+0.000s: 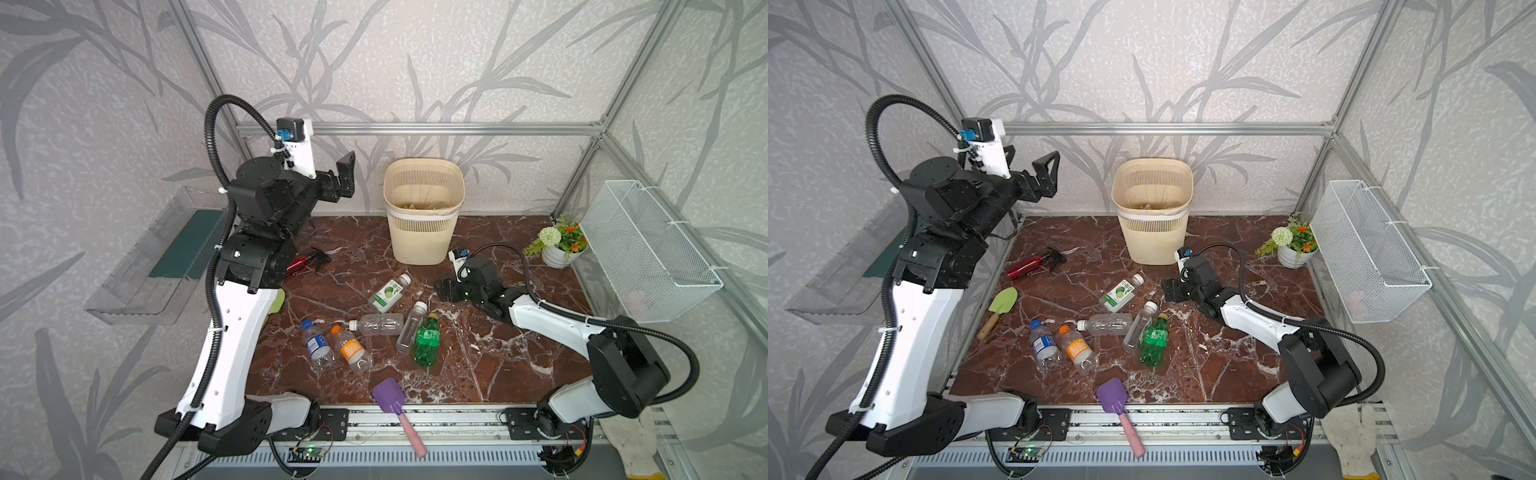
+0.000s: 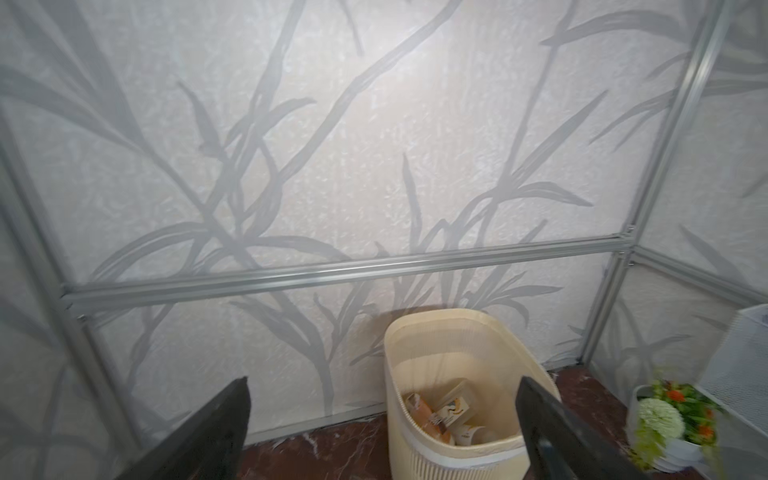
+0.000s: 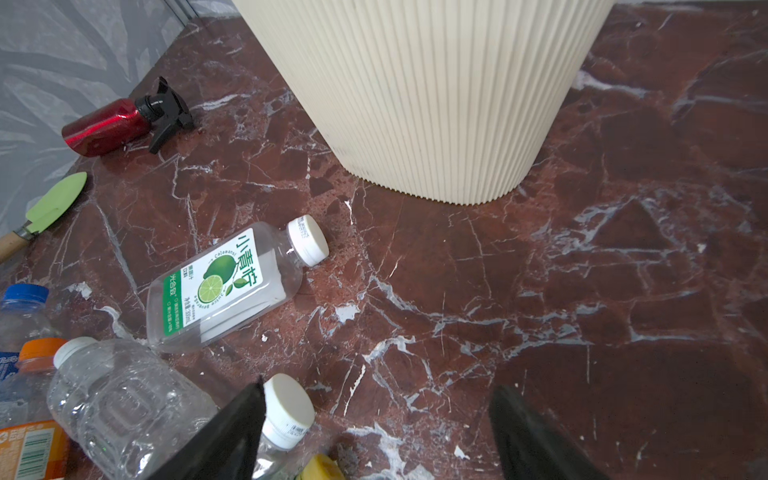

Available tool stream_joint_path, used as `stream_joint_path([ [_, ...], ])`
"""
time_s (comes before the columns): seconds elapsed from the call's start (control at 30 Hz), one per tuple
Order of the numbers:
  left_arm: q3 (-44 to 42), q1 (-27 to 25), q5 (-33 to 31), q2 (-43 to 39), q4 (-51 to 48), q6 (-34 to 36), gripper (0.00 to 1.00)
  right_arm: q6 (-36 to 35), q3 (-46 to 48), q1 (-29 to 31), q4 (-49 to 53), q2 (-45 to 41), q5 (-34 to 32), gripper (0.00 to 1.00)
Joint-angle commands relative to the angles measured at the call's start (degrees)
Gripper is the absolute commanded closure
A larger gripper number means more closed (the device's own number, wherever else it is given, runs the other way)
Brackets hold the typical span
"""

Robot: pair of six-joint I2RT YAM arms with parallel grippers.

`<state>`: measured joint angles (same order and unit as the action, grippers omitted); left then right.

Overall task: Throw the plastic bottles in the bin
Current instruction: 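Lower the left arm from the bin toward the bottles near the robot, then lower the left gripper onto the blue-labelled water bottle and grasp it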

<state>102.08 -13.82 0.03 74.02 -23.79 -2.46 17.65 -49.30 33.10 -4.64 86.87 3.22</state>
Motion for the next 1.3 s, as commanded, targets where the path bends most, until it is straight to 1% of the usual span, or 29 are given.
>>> stream_joint_path([
  [0.0, -7.28, 3.39, -4.14, 0.11, -5.72, -4.74, 0.02, 2.32, -3.59, 1.22, 3.56, 0.45, 0.57, 0.15],
  [0.03, -9.27, 4.53, -4.45, -0.81, -6.68, -6.85, 0.03, 2.89, -3.99, 1.60, 4.40, 0.57, 0.35, 0.15],
  [0.17, -21.34, 6.38, -11.53, -7.16, -8.56, -14.23, 0.03, 5.52, -5.80, 3.42, 7.76, 1.86, -1.96, 0.15],
  [0.23, -26.05, 7.15, -14.95, -10.24, -11.78, -19.00, 0.02, 6.29, -6.36, 3.97, 8.19, 2.46, -2.21, 0.15],
  [0.3, -30.27, 7.96, -16.96, -12.98, -16.52, -23.59, 0.01, 6.92, -6.20, 4.21, 6.85, 2.84, -2.51, 0.15],
  [0.4, -34.43, 9.27, -17.88, -16.28, -24.42, -28.36, 0.01, 6.79, -6.99, 4.12, 5.79, 3.93, -2.81, 0.14],
  [0.53, -41.06, 10.51, -14.51, -19.98, -30.44, -33.76, 0.01, 6.59, -8.85, 4.14, 4.99, 5.82, -1.19, 0.14],
  [0.6, -45.81, 10.51, -11.36, -21.56, -31.71, -36.93, 0.01, 6.83, -8.75, 4.19, 4.08, 6.50, -0.85, 0.14],
  [0.7, -53.79, 10.49, -5.05, -24.35, -30.63, -42.17, 0.05, 7.22, -8.54, 4.16, 3.53, 7.16, -0.50, 0.14],
  [0.77, -58.67, 10.52, -1.20, -26.30, -28.57, -42.75, 0.06, 7.22, -8.07, 4.08, 3.09, 7.35, -0.50, 0.14],
  [0.8, -60.97, 10.50, -0.47, -27.32, -28.35, -44.18, 0.07, 7.22, -7.74, 4.08, 2.88, 7.43, -0.59, 0.14],
  [0.9, -64.41, 10.55, 0.80, -28.77, -28.38, -45.99, 0.09, 7.22, -7.57, 3.74, 2.76, 7.65, -0.68, 0.14],
  [1.0, -65.60, 10.36, 2.22, -27.65, -26.54, -46.33, 0.11, 7.22, -7.17, 3.30, 1.88, 8.11, -0.46, 0.14],
  [1.17, -66.66, 10.40, 1.94, -24.22, -25.73, -48.83, 0.11, 7.67, -6.91, 2.87, 1.22, 8.57, -0.44, 0.14],
  [1.27, -67.78, 10.40, 0.93, -23.72, -26.04, -50.78, 0.12, 7.82, -6.58, 2.63, 1.09, 9.01, -0.69, 0.15],
])
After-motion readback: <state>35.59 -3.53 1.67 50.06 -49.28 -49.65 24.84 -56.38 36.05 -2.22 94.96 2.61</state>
